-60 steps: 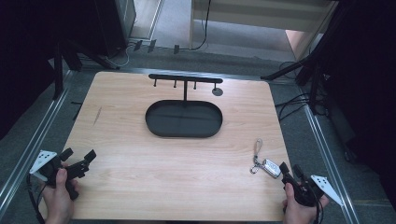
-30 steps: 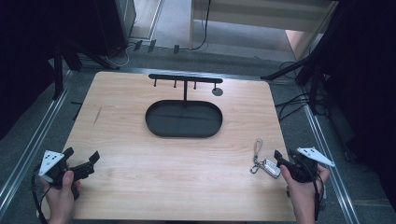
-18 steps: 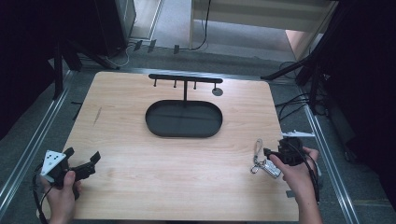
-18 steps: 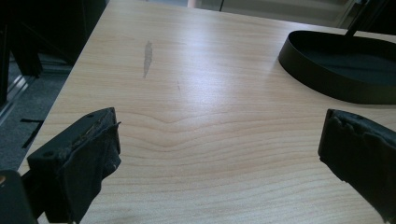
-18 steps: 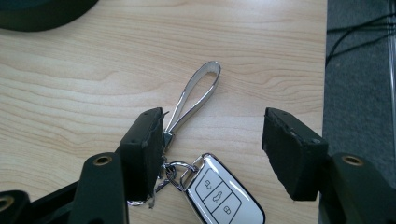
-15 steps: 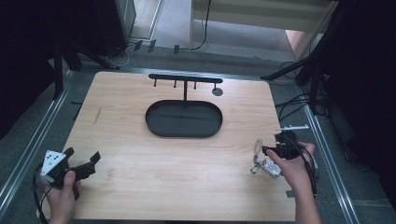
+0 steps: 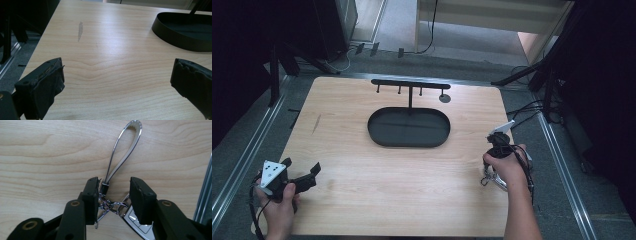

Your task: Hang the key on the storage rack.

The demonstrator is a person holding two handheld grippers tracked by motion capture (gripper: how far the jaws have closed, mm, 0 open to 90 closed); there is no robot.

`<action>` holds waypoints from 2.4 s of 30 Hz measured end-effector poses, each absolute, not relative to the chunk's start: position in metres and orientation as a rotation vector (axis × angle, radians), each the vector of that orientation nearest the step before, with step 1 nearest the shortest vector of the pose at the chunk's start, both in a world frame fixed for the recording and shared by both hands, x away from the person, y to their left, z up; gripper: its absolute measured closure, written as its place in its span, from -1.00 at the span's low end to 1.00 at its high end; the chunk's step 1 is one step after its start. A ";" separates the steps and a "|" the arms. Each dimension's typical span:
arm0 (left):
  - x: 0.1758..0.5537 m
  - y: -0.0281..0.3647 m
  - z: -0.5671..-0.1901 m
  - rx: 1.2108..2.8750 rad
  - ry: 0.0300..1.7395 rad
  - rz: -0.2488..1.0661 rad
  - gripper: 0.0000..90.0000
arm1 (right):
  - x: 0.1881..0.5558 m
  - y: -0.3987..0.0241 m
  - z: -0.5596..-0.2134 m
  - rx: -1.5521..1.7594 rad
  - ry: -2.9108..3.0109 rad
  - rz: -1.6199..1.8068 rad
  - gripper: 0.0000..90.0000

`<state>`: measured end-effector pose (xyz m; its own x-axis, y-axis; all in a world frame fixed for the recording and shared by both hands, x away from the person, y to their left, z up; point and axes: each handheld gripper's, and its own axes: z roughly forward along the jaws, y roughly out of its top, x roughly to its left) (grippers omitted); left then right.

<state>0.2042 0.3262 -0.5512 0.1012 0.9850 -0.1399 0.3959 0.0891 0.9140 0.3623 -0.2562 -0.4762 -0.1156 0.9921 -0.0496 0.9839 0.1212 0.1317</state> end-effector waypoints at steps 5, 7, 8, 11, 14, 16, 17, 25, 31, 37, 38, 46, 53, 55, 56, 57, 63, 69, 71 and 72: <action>0.204 0.326 -0.551 1.458 1.449 0.805 -1.00 | 0.365 -0.257 -0.486 2.059 2.217 0.074 0.45; 0.205 0.326 -0.551 1.458 1.451 0.805 -1.00 | 0.364 -0.258 -0.487 2.077 2.203 0.097 0.49; 0.205 0.326 -0.551 1.459 1.451 0.807 -1.00 | 0.364 -0.259 -0.488 2.096 2.191 0.134 0.50; 0.205 0.326 -0.551 1.459 1.452 0.808 -1.00 | 0.363 -0.261 -0.492 2.154 2.182 0.165 0.52; 0.205 0.326 -0.551 1.458 1.452 0.808 -1.00 | 0.362 -0.260 -0.499 2.168 2.197 0.146 0.63; 0.205 0.326 -0.551 1.457 1.453 0.807 -1.00 | 0.361 -0.259 -0.502 2.175 2.201 0.157 0.77; 0.205 0.326 -0.551 1.457 1.453 0.807 -1.00 | 0.361 -0.258 -0.503 2.162 2.207 0.151 0.82; 0.205 0.326 -0.551 1.458 1.453 0.805 -1.00 | 0.360 -0.258 -0.495 2.078 2.144 0.293 0.85; 0.205 0.326 -0.551 1.454 1.453 0.805 -1.00 | 0.359 -0.255 -0.482 1.970 2.072 0.443 0.85; 0.205 0.326 -0.551 1.454 1.453 0.805 -1.00 | 0.357 -0.248 -0.467 1.879 1.977 0.620 0.85; 0.205 0.326 -0.551 1.456 1.452 0.806 -1.00 | 0.356 -0.247 -0.464 1.856 1.965 0.640 0.85; 0.205 0.327 -0.551 1.454 1.452 0.806 -1.00 | 0.351 -0.235 -0.447 1.702 1.862 0.809 0.85; 0.205 0.326 -0.551 1.459 1.453 0.806 -1.00 | 0.349 -0.220 -0.436 1.556 1.810 0.910 0.85; 0.205 0.326 -0.551 1.458 1.453 0.805 -1.00 | 0.347 -0.215 -0.432 1.512 1.799 0.917 0.85; 0.205 0.326 -0.551 1.458 1.454 0.805 -1.00 | 0.347 -0.212 -0.431 1.492 1.789 0.927 0.85; 0.205 0.327 -0.551 1.458 1.454 0.805 -1.00 | 0.346 -0.210 -0.430 1.476 1.783 0.941 0.85; 0.205 0.327 -0.551 1.459 1.453 0.804 -1.00 | 0.345 -0.194 -0.424 1.411 1.770 0.997 0.85; 0.205 0.326 -0.551 1.458 1.452 0.804 -1.00 | 0.346 -0.173 -0.417 1.344 1.771 1.049 0.85; 0.205 0.327 -0.551 1.459 1.453 0.803 -1.00 | 0.346 -0.166 -0.417 1.326 1.774 1.058 0.85; 0.205 0.327 -0.551 1.460 1.453 0.803 -1.00 | 0.347 -0.163 -0.417 1.319 1.779 1.063 0.85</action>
<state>0.2048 0.3270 -0.5513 0.0994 0.9846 -0.1440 0.4021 0.0926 0.9109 0.3467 -0.1626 -0.4166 -0.2629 0.9637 -0.0461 0.4158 0.1563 0.8959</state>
